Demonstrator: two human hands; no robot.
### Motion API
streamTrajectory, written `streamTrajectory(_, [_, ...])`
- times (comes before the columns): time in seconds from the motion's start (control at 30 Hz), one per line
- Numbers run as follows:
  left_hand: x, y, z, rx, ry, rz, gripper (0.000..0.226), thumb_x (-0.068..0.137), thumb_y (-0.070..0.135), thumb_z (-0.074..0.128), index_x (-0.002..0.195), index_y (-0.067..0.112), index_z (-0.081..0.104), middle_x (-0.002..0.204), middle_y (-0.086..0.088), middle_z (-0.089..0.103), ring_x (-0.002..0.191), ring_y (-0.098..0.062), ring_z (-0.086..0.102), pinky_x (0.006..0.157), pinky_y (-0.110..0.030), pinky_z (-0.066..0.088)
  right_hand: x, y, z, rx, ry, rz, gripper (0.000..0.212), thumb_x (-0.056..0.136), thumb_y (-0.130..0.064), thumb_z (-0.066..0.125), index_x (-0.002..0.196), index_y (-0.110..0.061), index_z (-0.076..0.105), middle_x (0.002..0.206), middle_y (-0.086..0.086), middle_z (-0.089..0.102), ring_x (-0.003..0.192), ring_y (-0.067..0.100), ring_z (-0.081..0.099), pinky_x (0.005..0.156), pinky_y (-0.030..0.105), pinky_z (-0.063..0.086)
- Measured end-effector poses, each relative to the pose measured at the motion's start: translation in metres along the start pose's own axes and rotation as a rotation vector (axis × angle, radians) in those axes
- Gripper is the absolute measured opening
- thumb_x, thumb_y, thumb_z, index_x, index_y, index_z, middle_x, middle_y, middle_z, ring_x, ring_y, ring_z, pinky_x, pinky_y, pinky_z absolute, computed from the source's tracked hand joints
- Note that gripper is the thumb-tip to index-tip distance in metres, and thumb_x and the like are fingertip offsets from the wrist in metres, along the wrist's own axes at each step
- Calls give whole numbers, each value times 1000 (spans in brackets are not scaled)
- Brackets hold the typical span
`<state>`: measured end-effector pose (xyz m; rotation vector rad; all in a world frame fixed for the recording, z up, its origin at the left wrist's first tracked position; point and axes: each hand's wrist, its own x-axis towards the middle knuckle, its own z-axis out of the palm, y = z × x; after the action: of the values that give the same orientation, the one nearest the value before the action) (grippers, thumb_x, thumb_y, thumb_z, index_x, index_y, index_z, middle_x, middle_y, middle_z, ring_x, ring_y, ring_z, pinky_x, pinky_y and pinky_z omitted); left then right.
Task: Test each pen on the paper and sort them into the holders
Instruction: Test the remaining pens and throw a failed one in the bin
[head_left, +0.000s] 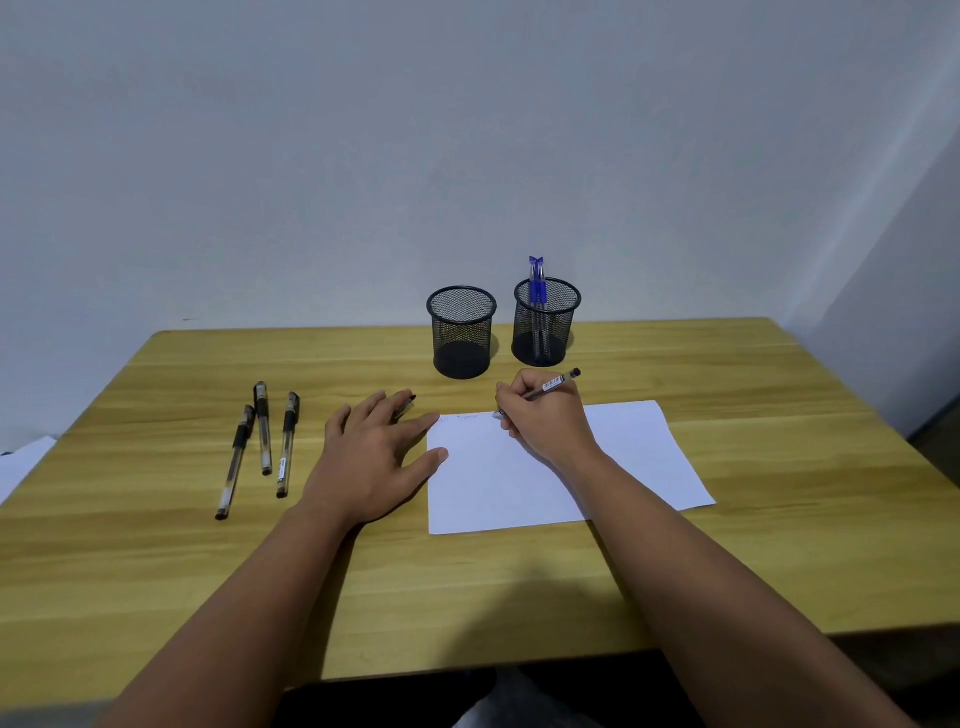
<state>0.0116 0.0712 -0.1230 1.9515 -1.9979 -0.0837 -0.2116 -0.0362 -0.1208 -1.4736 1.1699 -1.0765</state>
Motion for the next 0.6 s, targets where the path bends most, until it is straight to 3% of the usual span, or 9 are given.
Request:
streamTrajectory(0.23, [0, 0, -1, -5, -4, -4, 68, 85, 80, 30, 143, 51, 49, 162, 11, 34, 154, -19, 18, 123, -52, 11, 0, 0, 1, -22, -6, -4, 37, 99, -21, 74, 77, 6, 62, 70, 26, 68, 57, 22, 65, 57, 35, 52])
streamTrajectory(0.43, [-1, 0, 0, -7, 6, -2, 66, 86, 79, 34, 143, 50, 49, 161, 8, 36, 153, -20, 20, 122, -52, 12, -1, 1, 1, -12, 23, -13, 39, 97, -19, 73, 75, 9, 57, 70, 33, 62, 54, 22, 62, 56, 35, 48])
streamTrajectory(0.6, [0, 0, -1, 4, 2, -7, 67, 85, 79, 33, 144, 51, 48, 161, 8, 36, 153, -19, 21, 122, -53, 12, -1, 4, 2, -29, -7, 2, 37, 94, -24, 75, 72, 1, 59, 68, 30, 65, 59, 28, 67, 60, 40, 52])
